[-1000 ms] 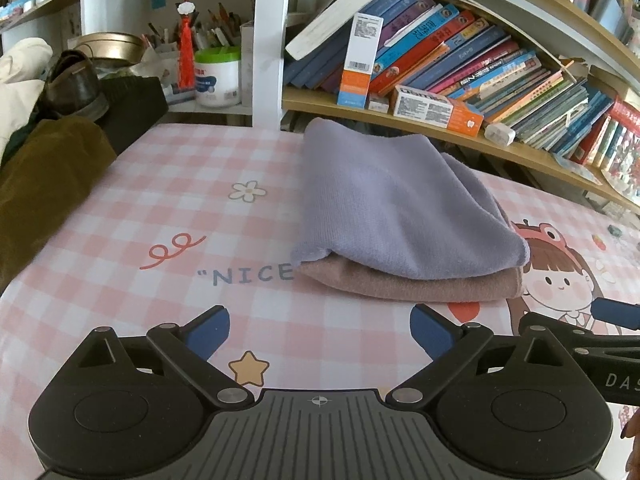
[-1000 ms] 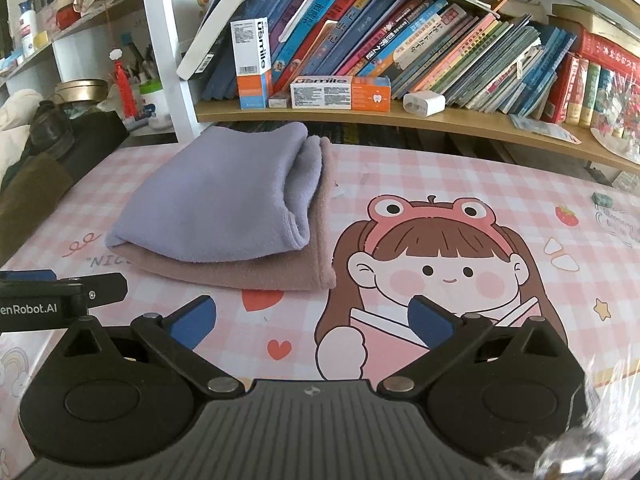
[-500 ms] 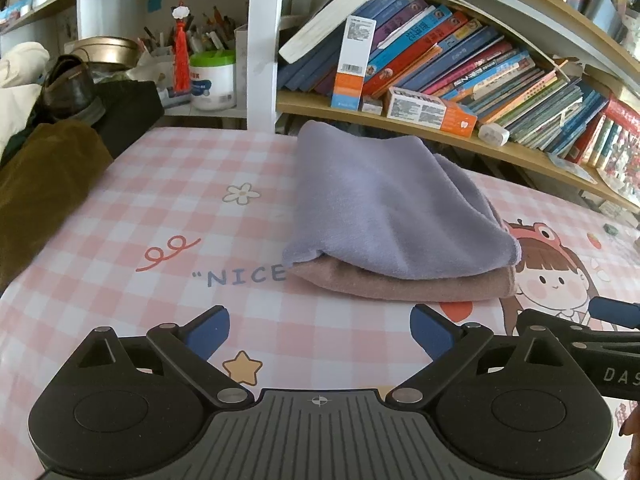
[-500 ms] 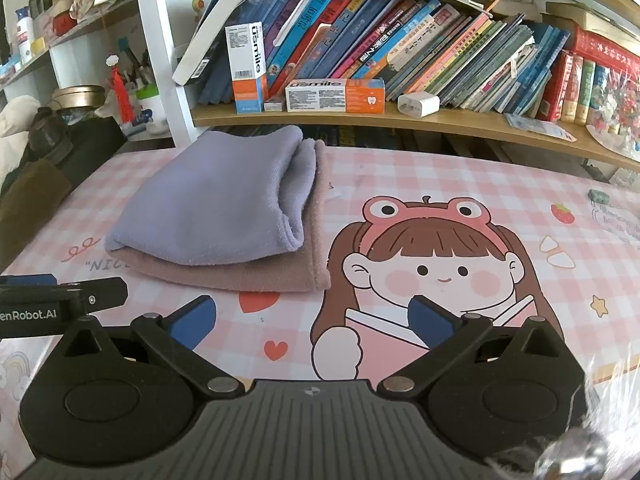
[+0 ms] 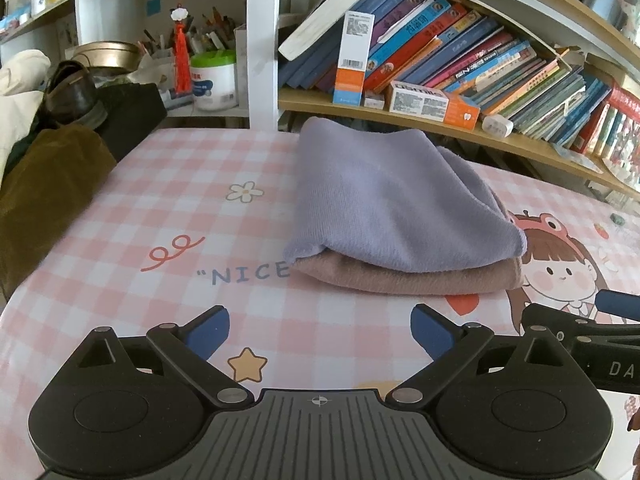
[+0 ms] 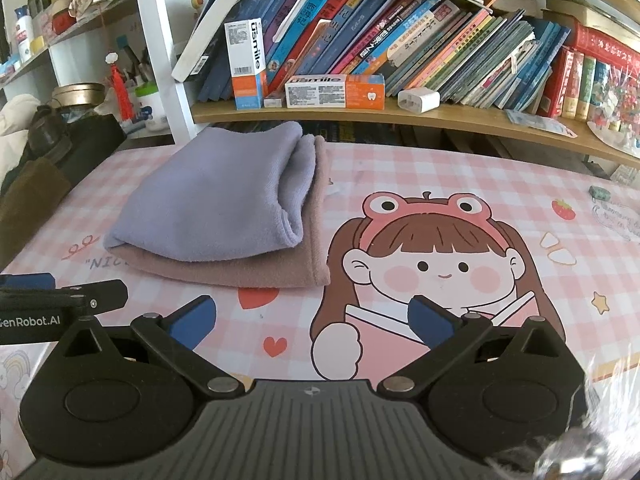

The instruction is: Fold clothes

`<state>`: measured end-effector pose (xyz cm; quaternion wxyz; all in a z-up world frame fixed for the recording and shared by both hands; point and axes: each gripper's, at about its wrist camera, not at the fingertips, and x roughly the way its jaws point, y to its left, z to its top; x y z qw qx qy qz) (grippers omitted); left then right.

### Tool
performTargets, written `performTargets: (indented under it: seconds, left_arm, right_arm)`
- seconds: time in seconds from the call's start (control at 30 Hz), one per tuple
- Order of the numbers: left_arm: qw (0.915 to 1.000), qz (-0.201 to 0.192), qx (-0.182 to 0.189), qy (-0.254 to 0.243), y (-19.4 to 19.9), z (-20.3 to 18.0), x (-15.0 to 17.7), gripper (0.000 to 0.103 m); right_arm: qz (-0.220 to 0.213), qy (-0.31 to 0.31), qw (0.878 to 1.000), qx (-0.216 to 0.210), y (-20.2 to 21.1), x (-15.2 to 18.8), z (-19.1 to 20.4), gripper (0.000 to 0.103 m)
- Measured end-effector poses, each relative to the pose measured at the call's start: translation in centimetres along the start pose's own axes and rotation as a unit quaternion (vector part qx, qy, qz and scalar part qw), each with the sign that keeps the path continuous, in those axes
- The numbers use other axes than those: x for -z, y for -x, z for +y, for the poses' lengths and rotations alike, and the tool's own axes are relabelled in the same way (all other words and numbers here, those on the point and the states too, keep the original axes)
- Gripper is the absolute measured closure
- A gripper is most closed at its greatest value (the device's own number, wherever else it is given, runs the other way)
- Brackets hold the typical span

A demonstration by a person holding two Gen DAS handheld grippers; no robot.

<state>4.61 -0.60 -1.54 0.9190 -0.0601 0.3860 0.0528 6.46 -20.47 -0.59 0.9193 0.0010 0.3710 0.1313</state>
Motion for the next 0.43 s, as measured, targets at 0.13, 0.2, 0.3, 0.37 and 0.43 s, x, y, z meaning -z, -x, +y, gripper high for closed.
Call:
performTargets:
  seconds: [0.13,0.2,0.3,0.37,0.43]
  left_arm:
    - [1.0000,-0.006,0.005,-0.005,0.11,-0.11,0.09,0.000]
    - [0.9998,-0.007,0.015,-0.010,0.17,-0.23,0.19,0.000]
    - [0.9996,-0.010,0.022,-0.015,0.26,-0.42,0.28,0.000]
    - [0.9995,-0.011,0.024,-0.017,0.26,-0.47,0.28,0.000]
    - [0.9995,-0.009,0.025,-0.015,0.13,-0.49,0.16,0.000]
  right_arm:
    - [0.008,-0.001,1.000,0.000,-0.20,0.09,-0.05,0.000]
    - [0.011,-0.002,1.000,0.000,-0.27,0.14,-0.09,0.000]
    - [0.014,-0.003,1.000,0.001,-0.36,0.20,-0.14,0.000]
    - [0.015,-0.003,1.000,0.001,-0.42,0.19,-0.18,0.000]
    - [0.016,-0.004,1.000,0.002,-0.49,0.18,-0.22,0.000]
